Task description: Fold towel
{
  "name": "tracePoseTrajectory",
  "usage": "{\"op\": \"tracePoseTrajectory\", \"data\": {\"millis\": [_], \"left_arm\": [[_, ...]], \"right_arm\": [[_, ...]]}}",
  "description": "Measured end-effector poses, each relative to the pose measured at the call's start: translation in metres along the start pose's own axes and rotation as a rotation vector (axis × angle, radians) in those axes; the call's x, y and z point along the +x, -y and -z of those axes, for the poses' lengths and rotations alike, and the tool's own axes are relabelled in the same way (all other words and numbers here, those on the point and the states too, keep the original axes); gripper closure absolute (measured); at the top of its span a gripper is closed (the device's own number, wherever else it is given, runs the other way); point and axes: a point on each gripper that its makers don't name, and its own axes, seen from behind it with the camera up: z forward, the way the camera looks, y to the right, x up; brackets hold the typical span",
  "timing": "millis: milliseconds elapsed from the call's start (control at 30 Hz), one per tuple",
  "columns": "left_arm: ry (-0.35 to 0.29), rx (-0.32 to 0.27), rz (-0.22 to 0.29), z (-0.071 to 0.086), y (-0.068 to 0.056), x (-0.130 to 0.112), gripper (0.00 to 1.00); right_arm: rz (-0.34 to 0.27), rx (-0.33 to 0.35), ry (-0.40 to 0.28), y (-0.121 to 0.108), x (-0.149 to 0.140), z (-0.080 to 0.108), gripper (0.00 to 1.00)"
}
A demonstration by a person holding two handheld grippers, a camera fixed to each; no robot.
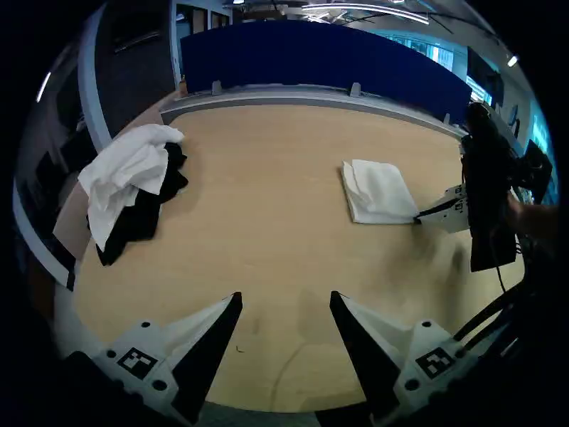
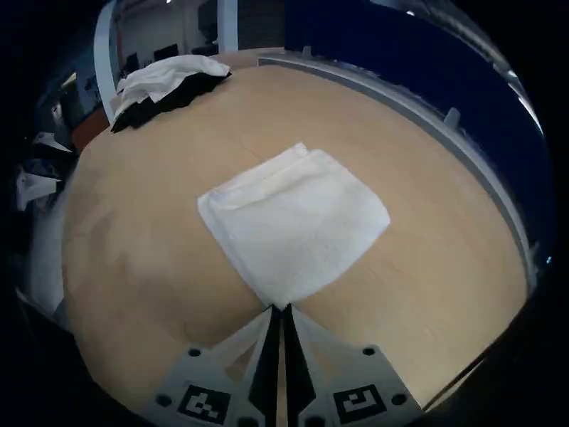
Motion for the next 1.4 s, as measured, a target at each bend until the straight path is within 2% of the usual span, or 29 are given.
{"op": "tracePoseTrajectory", "data": {"millis": [267,600,833,1100,1400], "left_arm": [[-0.009,0.0,0.002,0.001,0.001,0.003,0.09],[-0.042,-0.002,0.007,0.004,0.0,0.015,0.08],[-0.058,-0.006,0.001,0.006,-0.002,0.021,0.09],[-0.076,-0.013,0.004,0.007,-0.004,0.028,0.08],[-0.09,-0.029,-0.014,0.007,-0.014,0.037,0.09]], "right_arm": [[0.046,-0.02,-0.056,-0.008,0.03,0.019,0.97],[0.101,-0.068,-0.17,-0.025,0.107,0.06,0.97],[0.143,-0.093,-0.242,-0.03,0.149,0.092,0.97],[0.141,-0.116,-0.284,-0.04,0.169,0.118,0.97],[0.109,-0.155,-0.295,-0.061,0.163,0.138,0.97]]}}
